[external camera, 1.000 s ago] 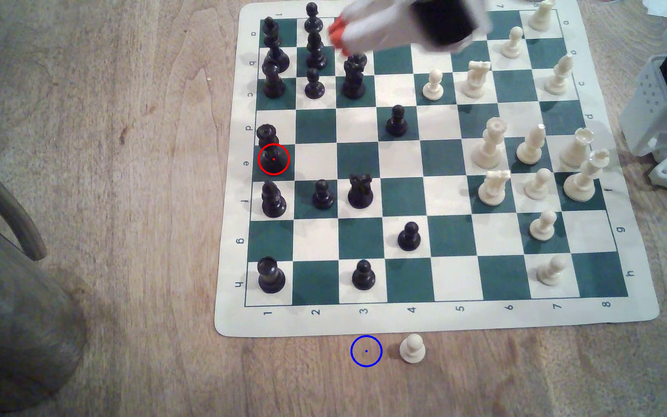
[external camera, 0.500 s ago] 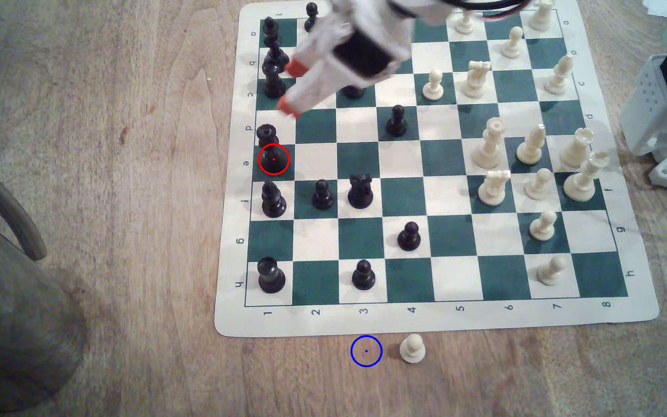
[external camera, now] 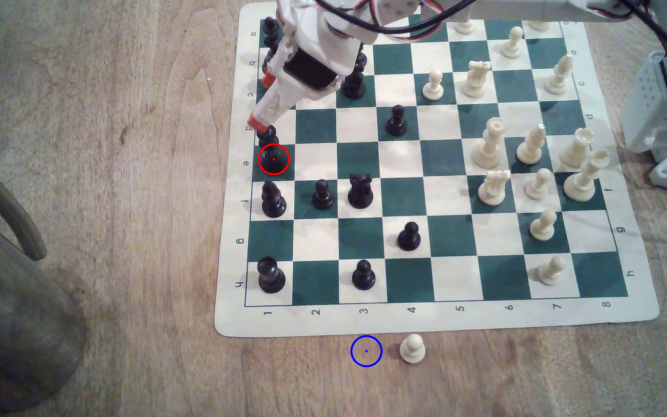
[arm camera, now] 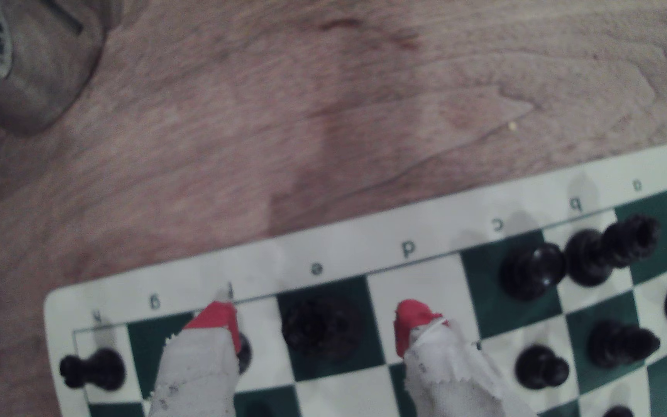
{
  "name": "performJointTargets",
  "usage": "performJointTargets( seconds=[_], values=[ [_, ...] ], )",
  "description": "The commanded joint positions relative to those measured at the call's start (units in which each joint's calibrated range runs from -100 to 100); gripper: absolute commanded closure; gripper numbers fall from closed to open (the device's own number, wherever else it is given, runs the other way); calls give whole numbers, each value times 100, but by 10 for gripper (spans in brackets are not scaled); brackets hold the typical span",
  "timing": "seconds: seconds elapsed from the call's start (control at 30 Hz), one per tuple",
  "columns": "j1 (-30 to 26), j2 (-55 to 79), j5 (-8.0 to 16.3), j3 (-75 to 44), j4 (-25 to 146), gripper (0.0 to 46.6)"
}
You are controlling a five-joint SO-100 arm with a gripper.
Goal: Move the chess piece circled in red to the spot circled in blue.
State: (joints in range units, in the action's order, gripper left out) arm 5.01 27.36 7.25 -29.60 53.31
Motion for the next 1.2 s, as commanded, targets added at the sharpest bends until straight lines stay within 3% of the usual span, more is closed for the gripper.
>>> performJointTargets(
  seconds=[0.0,0.97,1.17],
  values=[
    [19,-147,15,-458,-97,250],
    [-161,651,83,-921,-384,260],
    [-185,643,83,-930,-294,279]
  ],
)
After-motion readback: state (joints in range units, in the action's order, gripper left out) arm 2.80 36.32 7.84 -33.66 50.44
